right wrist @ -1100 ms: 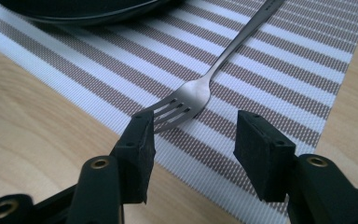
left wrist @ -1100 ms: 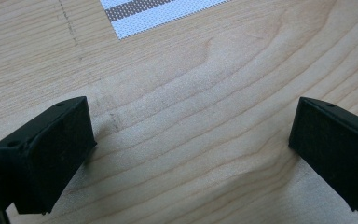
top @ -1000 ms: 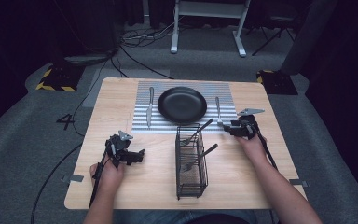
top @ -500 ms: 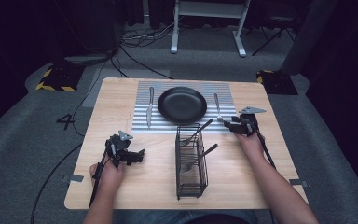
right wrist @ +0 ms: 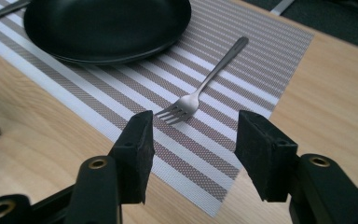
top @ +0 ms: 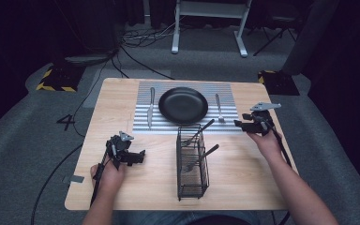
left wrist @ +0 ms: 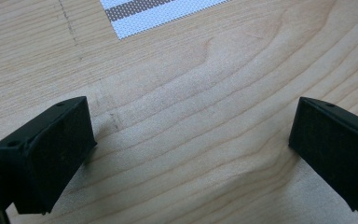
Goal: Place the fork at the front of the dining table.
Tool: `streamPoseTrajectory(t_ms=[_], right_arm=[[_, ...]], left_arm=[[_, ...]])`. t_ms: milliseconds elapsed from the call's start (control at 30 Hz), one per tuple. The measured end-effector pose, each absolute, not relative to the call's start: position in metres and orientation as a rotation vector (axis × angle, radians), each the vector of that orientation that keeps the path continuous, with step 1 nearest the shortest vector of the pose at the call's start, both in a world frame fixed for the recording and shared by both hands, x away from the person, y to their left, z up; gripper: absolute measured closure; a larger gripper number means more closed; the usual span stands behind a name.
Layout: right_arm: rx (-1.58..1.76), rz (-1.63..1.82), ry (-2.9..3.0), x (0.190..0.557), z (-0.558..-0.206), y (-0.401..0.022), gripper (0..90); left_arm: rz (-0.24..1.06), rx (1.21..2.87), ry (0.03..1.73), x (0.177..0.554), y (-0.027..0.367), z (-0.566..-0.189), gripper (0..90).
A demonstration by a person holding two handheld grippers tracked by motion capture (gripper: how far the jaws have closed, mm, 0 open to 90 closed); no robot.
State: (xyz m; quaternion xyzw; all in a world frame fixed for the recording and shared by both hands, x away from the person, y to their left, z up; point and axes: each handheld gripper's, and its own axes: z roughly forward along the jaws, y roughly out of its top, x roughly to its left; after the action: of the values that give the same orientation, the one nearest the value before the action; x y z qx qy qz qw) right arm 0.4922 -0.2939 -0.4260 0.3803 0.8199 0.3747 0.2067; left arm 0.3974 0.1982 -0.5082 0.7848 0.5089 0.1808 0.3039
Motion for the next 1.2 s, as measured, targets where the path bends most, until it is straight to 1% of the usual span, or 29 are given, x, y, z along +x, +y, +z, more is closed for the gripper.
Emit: streamPoseTrajectory(t_ms=[100,133,167,267,433,467,500,633,800,900,1067,1200], right_arm=[[1.042,1.037,2.331,0.491,-0.401,-0.300,49.3],[1.040,1.030,2.343,0.492,-0.398,-0.300,49.4],[1.038,1.002,2.383,0.497,-0.388,-0.301,50.1],[1.053,1.009,2.418,0.503,-0.387,-0.300,50.3],[1.068,0.973,2.502,0.515,-0.414,-0.284,50.5],[1.104,0.990,2.523,0.518,-0.430,-0.279,51.1],[1.104,0.990,2.523,0.518,-0.430,-0.279,51.1],[1.130,0.967,2.553,0.523,-0.453,-0.268,51.5],[1.101,0.872,2.547,0.534,-0.466,-0.258,53.0],[1.134,0.884,2.527,0.543,-0.472,-0.258,53.2],[1.138,0.918,2.481,0.551,-0.480,-0.257,50.5],[1.151,0.943,2.460,0.551,-0.479,-0.258,48.7]], left_arm=[[0.479,2.079,1.348,0.397,0.198,-0.508,0.1],[0.479,2.079,1.349,0.397,0.198,-0.508,0.1],[0.478,2.081,1.347,0.397,0.198,-0.508,0.1],[0.479,2.079,1.348,0.397,0.198,-0.508,0.1],[0.478,2.079,1.349,0.397,0.198,-0.508,0.1],[0.478,2.079,1.348,0.397,0.198,-0.508,0.1],[0.478,2.079,1.348,0.397,0.198,-0.508,0.1],[0.479,2.079,1.348,0.397,0.198,-0.508,0.1],[0.479,2.081,1.347,0.397,0.198,-0.508,0.1],[0.479,2.079,1.349,0.397,0.198,-0.508,0.1],[0.479,2.079,1.348,0.397,0.198,-0.508,0.1],[0.479,2.079,1.348,0.397,0.198,-0.508,0.1]])
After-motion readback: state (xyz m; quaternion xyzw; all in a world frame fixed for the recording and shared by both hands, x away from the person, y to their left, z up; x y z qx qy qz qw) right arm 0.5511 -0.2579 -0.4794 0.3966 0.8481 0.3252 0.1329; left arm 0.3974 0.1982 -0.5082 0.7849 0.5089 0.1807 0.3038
